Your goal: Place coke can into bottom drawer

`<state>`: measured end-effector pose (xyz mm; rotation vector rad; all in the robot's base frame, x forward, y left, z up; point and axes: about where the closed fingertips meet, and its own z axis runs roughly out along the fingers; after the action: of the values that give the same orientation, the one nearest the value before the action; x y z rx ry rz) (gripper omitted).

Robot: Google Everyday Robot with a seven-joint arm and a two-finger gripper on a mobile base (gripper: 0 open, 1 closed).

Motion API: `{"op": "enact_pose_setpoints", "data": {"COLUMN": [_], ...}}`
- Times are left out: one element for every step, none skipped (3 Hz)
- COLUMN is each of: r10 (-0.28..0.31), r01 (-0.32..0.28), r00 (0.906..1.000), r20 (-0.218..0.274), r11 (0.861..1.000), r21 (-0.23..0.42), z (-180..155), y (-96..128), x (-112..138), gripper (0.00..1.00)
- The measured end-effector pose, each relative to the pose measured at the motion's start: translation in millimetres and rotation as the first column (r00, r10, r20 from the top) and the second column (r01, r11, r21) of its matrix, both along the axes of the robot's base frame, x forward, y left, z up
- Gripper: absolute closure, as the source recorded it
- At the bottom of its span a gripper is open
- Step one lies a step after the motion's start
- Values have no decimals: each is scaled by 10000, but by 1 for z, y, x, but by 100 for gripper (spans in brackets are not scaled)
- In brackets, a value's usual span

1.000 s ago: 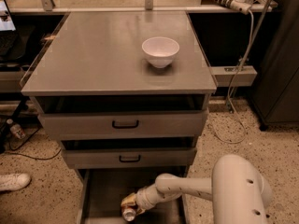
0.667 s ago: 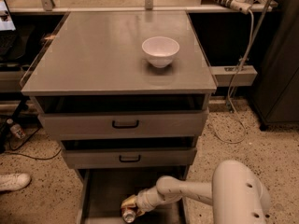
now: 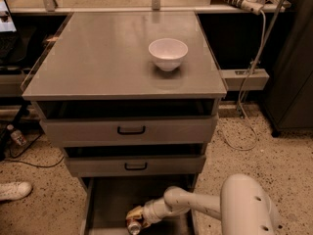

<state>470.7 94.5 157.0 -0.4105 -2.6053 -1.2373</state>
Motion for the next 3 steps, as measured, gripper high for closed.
{"op": "enact_pose_setpoints", "data": {"r10": [0,0,1], "r01": [0,0,-1], "r00": [10000,10000,10000], "r20": [0,0,-1], "r11": [10000,10000,10000], "r21": [0,0,0], "z": [0,0,0], "y": [0,0,0], "x": [0,0,0], "gripper": [81,58,34]}}
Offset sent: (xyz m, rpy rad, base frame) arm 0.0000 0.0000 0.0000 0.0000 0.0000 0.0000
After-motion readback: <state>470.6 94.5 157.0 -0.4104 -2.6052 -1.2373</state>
